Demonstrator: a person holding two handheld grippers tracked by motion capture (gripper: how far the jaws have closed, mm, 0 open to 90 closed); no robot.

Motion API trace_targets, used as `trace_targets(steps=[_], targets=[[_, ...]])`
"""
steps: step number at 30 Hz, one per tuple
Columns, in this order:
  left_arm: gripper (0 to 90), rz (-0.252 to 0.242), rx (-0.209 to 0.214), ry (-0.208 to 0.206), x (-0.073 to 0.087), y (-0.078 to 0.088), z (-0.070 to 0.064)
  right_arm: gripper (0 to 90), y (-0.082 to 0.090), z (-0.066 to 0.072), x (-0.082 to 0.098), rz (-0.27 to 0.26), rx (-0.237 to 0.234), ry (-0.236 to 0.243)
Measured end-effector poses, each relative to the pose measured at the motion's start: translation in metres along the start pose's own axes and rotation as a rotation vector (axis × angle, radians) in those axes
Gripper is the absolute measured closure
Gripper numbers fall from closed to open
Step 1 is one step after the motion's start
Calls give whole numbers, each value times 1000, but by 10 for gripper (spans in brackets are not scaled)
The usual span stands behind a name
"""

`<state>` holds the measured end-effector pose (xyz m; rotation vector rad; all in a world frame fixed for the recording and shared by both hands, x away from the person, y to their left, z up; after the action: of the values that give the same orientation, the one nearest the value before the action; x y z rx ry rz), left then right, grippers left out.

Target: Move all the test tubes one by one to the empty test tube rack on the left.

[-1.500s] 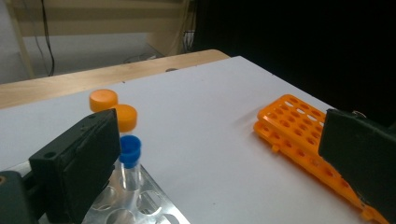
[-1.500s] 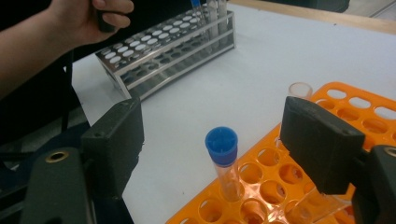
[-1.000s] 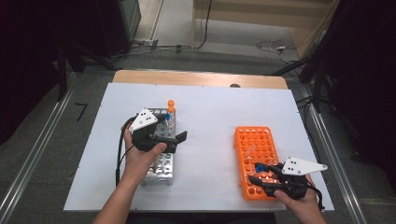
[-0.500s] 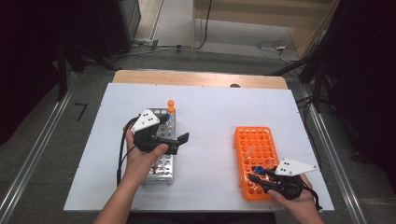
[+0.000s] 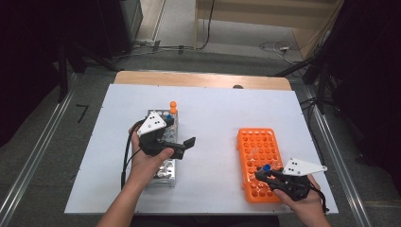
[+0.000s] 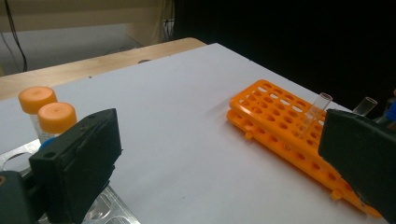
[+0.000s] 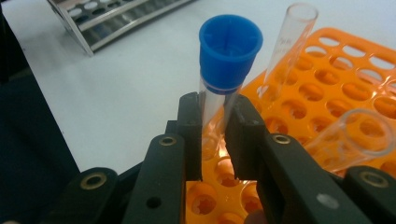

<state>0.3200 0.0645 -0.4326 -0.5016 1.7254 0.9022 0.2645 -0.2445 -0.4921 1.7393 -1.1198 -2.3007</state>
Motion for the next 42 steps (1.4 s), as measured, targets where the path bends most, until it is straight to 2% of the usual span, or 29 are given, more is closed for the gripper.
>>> trace_targets(steps=[12, 20, 30, 36, 40, 42], targets=[[0, 5, 52, -26, -1, -7, -23, 746, 14, 3, -21, -96, -34, -34], [3, 6, 111, -37, 0, -14, -45, 746, 8, 9, -30, -102, -55, -28], [19, 24, 174, -48, 4, -23, -68, 746, -12, 21, -38, -80, -88, -18], [71, 36, 210, -59, 6, -28, -81, 746, -20, 27, -42, -78, -100, -22], [181, 45, 203, -66, 7, -33, -91, 746, -26, 29, -44, -68, -101, -24], [240, 50, 233, -76, 8, -34, -97, 746, -28, 31, -44, -66, -104, -27]])
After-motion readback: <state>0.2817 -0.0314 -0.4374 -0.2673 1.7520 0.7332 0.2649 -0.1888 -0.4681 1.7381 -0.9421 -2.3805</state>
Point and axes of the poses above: each handheld gripper's, and its own axes: y roughly backward along the jaws, x roughly out of its underside, z roughly to its left, the point moved 7 cm from there along -y, roughly forward along the jaws, and after that the axes turned 5 degrees about -x, right-handed, at the moved point
